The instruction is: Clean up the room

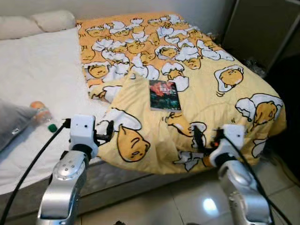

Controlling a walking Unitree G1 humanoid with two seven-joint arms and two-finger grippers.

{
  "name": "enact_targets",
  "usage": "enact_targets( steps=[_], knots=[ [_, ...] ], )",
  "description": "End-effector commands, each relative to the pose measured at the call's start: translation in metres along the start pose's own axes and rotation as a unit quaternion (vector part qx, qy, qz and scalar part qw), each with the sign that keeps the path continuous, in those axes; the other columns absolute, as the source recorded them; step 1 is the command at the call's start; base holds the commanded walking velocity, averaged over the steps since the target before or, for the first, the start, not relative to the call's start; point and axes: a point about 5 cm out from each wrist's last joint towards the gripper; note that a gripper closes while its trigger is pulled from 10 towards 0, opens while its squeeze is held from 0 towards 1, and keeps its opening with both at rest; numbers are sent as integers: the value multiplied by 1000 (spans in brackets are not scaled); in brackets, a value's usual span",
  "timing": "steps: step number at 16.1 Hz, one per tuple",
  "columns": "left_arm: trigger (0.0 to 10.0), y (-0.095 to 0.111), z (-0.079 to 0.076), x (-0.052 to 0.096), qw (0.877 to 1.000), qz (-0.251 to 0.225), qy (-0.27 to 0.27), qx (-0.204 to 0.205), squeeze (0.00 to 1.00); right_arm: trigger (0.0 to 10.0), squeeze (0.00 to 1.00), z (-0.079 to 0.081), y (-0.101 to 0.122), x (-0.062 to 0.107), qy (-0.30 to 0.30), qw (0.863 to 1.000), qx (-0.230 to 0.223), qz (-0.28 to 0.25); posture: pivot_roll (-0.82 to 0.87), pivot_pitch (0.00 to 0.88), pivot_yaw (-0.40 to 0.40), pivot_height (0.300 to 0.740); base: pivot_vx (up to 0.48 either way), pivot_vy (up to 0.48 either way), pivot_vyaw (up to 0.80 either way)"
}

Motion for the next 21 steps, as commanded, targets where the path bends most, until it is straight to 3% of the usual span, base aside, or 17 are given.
enact_targets(
  steps=[1, 4, 13, 16, 21],
  knots=[
    [10000, -2, 0, 0, 1000, 5, 0, -2, 0, 10000, 0, -2, 2, 0, -2, 1000, 8, -2, -44, 0, 41, 740, 0, 289, 0],
    [10000, -2, 0, 0, 1000, 5, 0, -1, 0, 10000, 0, 3, 4, -1, 18, 1000, 20, -5, -42, 0, 40, 740, 0, 286, 0],
    [10000, -3, 0, 1, 1000, 6, 5, 0, 0, 10000, 0, 5, 8, -8, 28, 999, 30, -9, -35, 0, 28, 740, 0, 286, 747],
    [10000, 0, 0, -1, 1000, 6, 11, 20, 0, 10000, 0, 5, 8, -11, 30, 999, 17, -9, -35, 0, 29, 740, 0, 185, 0],
    [10000, 4, 1, -6, 1000, -11, 14, 14, 0, 10000, 0, 5, 11, -12, 33, 999, 26, -11, -33, 0, 20, 740, 0, 0, 0]
  ],
)
Point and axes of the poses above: a point about 5 cm out from each wrist's last joint towards the gripper, its own x axis pointing back from the gripper into the wrist, its own y axis along the axis of the wrist's last joint, z = x × y, and after that the axes turned 6 degrees about -x, right-handed
